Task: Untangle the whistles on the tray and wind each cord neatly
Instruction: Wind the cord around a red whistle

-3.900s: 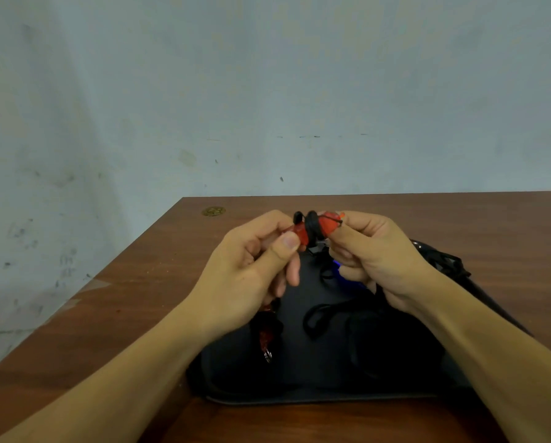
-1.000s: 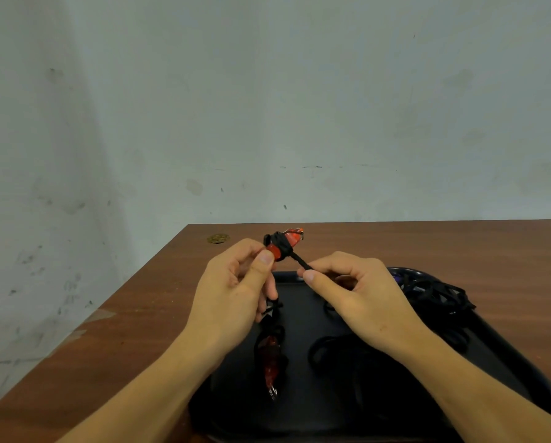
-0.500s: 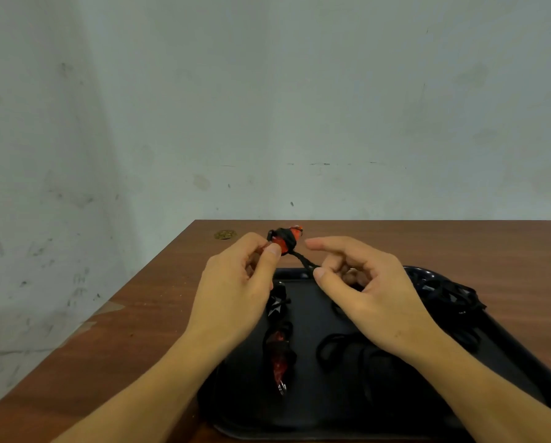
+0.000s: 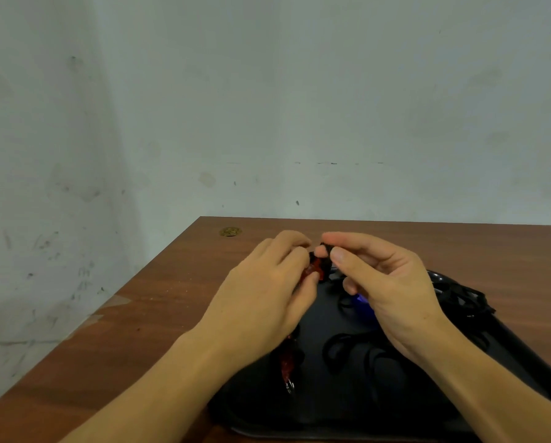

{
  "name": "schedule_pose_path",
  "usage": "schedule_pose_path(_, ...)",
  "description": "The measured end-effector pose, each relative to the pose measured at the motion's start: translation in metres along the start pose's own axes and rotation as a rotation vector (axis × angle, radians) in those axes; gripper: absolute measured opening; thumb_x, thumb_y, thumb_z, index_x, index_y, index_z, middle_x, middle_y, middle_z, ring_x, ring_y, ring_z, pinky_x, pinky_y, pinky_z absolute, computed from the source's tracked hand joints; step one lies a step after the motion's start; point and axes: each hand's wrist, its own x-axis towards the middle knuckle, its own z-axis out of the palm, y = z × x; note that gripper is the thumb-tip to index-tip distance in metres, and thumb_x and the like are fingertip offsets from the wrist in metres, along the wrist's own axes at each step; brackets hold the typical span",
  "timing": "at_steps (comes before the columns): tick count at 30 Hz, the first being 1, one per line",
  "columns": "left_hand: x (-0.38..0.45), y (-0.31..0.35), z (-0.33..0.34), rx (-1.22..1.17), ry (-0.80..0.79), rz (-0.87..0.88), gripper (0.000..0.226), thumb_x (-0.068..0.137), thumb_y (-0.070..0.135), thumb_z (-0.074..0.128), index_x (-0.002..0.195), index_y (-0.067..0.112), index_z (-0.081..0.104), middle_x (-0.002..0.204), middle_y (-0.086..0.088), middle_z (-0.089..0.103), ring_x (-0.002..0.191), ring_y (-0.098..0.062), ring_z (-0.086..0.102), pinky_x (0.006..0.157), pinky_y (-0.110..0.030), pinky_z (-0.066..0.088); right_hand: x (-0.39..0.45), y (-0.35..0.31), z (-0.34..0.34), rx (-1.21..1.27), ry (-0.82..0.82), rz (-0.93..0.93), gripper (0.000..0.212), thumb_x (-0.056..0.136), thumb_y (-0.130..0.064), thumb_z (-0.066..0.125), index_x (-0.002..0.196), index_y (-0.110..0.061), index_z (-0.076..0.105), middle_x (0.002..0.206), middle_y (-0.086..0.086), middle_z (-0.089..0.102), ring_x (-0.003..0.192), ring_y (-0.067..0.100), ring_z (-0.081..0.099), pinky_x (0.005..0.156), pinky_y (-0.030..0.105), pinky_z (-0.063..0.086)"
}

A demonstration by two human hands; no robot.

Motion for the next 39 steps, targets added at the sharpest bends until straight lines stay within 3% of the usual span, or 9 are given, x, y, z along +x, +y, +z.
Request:
schedule_pose_path(2, -0.001, 0.005, -0.003, -0.088, -0.002, 0.015, 0.012, 0.095, 0.028, 0.054, 0.091, 0.018, 0.058, 0.105, 0.010, 0.058, 0.074, -0.004, 0.050, 0.064, -0.017, 0.041, -0.001, -0.002, 0.000, -0.094, -0.039, -0.060, 0.022, 0.084, -0.010, 0.068, 0.102, -0.019, 0.077, 0.098, 0.001, 0.079, 0.083, 0.005, 0.071, 0.065, 0.014, 0.051)
schedule_pose_path(6, -0.004, 0.010, -0.004, -0.441, 0.093, -0.188, 0.019, 0.089, 0.034, 0.062, 0.078, 0.027, 0.048, 0.085, 0.007, 0.065, 0.058, -0.012, 0.059, 0.054, -0.033, 0.051, -0.002, -0.001, -0.001, -0.256, -0.071, -0.107, 0.027, 0.090, -0.001, 0.067, 0.106, -0.021, 0.075, 0.101, -0.006, 0.078, 0.091, 0.009, 0.072, 0.069, 0.017, 0.054)
schedule_pose_path(12, -0.004, 0.018, -0.003, -0.836, 0.105, -0.326, 0.025, 0.079, 0.025, 0.079, 0.094, 0.022, 0.060, 0.101, 0.005, 0.070, 0.088, -0.020, 0.073, 0.077, -0.033, 0.061, 0.000, 0.001, -0.001, -0.171, 0.004, -0.111, 0.023, 0.091, -0.001, 0.065, 0.105, -0.018, 0.074, 0.103, -0.003, 0.078, 0.089, 0.011, 0.072, 0.062, 0.021, 0.055)
schedule_pose_path(16, -0.003, 0.013, 0.001, -0.751, 0.110, -0.281, 0.020, 0.090, 0.011, 0.071, 0.100, 0.025, 0.060, 0.097, 0.009, 0.067, 0.087, -0.015, 0.068, 0.074, -0.021, 0.053, 0.001, 0.004, 0.000, -0.080, 0.016, -0.068, 0.021, 0.092, 0.000, 0.062, 0.107, -0.012, 0.071, 0.100, 0.002, 0.078, 0.079, 0.012, 0.072, 0.056, 0.023, 0.054)
schedule_pose_path(22, -0.003, 0.015, 0.002, -0.722, 0.096, -0.213, 0.018, 0.099, 0.016, 0.055, 0.107, 0.033, 0.056, 0.105, 0.014, 0.064, 0.101, -0.017, 0.066, 0.085, -0.032, 0.055, 0.001, 0.006, -0.002, 0.013, 0.032, -0.012, 0.025, 0.090, 0.000, 0.064, 0.113, -0.011, 0.068, 0.101, 0.004, 0.078, 0.081, 0.015, 0.073, 0.050, 0.022, 0.053)
schedule_pose_path(26, -0.002, 0.015, 0.001, -0.687, 0.060, -0.184, 0.013, 0.101, 0.025, 0.054, 0.107, 0.036, 0.055, 0.098, 0.008, 0.064, 0.083, -0.022, 0.065, 0.074, -0.041, 0.053, 0.001, 0.011, -0.002, -0.021, 0.047, 0.013, 0.026, 0.090, 0.000, 0.066, 0.109, -0.017, 0.070, 0.102, 0.004, 0.077, 0.077, 0.015, 0.071, 0.051, 0.022, 0.053)
schedule_pose_path(29, -0.001, 0.014, -0.001, -0.596, 0.050, -0.167, 0.013, 0.098, 0.025, 0.058, 0.105, 0.035, 0.055, 0.096, 0.014, 0.063, 0.077, -0.016, 0.063, 0.067, -0.032, 0.052, 0.002, 0.010, -0.002, -0.104, 0.082, -0.014, 0.029, 0.092, 0.003, 0.063, 0.107, -0.021, 0.071, 0.100, 0.000, 0.078, 0.086, 0.011, 0.072, 0.061, 0.021, 0.054)
schedule_pose_path(34, -0.003, 0.005, -0.003, -0.496, 0.016, -0.252, 0.034, 0.093, 0.027, 0.066, 0.111, 0.041, 0.040, 0.103, 0.020, 0.068, 0.087, -0.008, 0.069, 0.076, -0.032, 0.054, 0.004, 0.005, -0.003, 0.083, 0.127, 0.090, 0.019, 0.091, -0.005, 0.066, 0.106, -0.014, 0.072, 0.090, 0.007, 0.078, 0.078, 0.012, 0.070, 0.062, 0.025, 0.052)
schedule_pose_path(39, -0.003, 0.013, -0.005, -0.410, -0.124, -0.189, 0.048, 0.093, 0.027, 0.066, 0.120, 0.044, 0.030, 0.114, 0.015, 0.068, 0.056, 0.002, 0.059, 0.057, -0.010, 0.039, 0.001, 0.009, -0.004, -0.125, 0.034, 0.026, 0.025, 0.092, 0.001, 0.062, 0.102, -0.019, 0.073, 0.085, 0.005, 0.075, 0.079, 0.017, 0.071, 0.067, 0.025, 0.056)
